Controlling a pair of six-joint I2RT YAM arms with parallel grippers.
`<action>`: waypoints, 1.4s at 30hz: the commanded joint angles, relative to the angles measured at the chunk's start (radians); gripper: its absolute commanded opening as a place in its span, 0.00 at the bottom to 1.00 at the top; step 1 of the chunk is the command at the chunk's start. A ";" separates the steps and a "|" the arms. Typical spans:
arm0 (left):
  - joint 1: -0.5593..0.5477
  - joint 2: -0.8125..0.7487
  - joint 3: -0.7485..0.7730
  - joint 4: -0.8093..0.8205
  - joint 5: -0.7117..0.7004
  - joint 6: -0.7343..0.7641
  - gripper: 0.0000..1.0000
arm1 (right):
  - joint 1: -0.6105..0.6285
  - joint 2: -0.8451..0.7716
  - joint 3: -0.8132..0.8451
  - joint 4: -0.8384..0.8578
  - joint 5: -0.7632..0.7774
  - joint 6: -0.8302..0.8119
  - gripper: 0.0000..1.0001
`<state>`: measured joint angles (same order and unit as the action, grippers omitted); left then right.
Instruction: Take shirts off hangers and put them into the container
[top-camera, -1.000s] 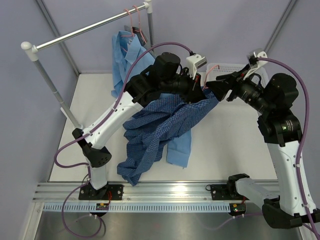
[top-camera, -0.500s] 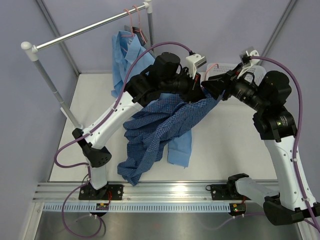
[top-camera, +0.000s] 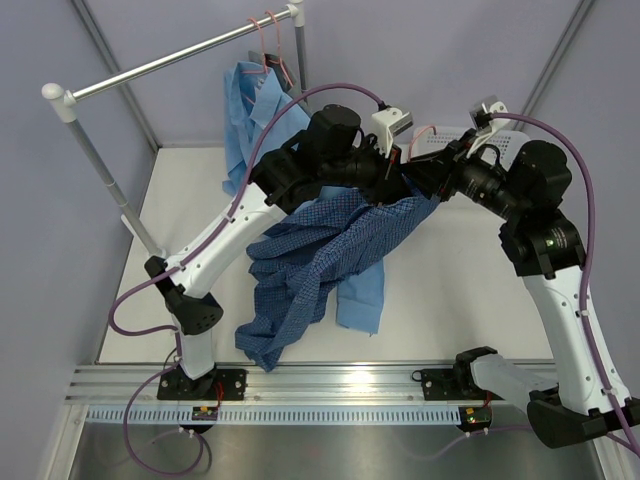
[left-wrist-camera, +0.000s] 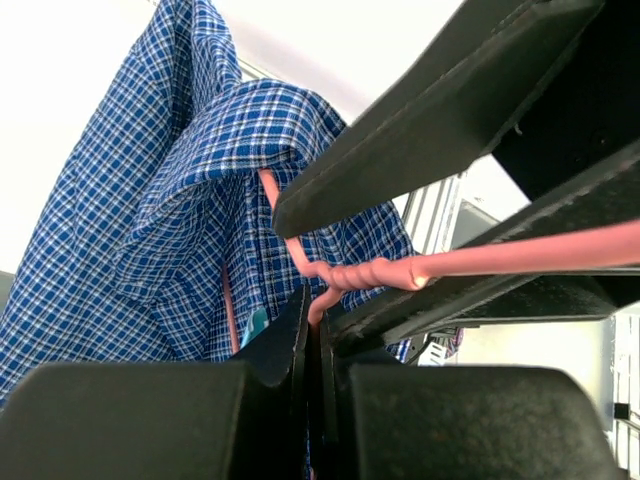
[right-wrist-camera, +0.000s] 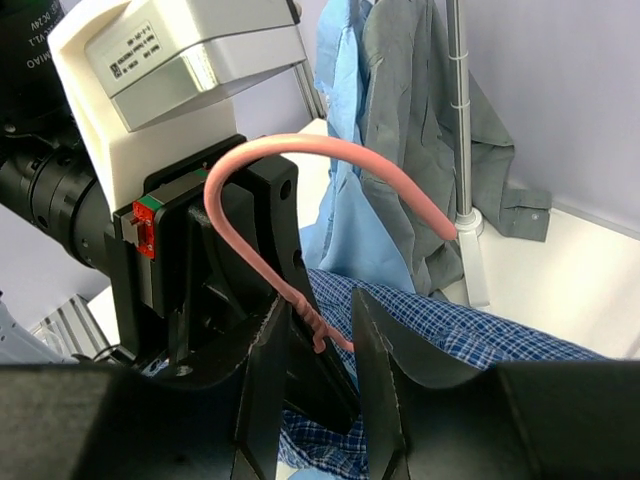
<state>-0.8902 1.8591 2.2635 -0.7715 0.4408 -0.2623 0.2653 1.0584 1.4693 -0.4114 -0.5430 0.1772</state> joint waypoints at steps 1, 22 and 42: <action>-0.003 -0.047 -0.005 0.086 0.044 0.012 0.00 | 0.012 0.014 -0.001 0.051 -0.002 -0.005 0.37; 0.002 -0.274 -0.177 0.084 -0.168 0.095 0.83 | 0.020 -0.063 -0.023 -0.013 0.209 -0.156 0.00; 0.000 -0.235 -0.243 0.084 -0.123 0.057 0.59 | 0.018 -0.058 -0.018 -0.015 0.204 -0.168 0.00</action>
<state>-0.8875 1.6199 2.0167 -0.7254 0.3244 -0.2035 0.2810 1.0111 1.4410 -0.4622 -0.3561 0.0296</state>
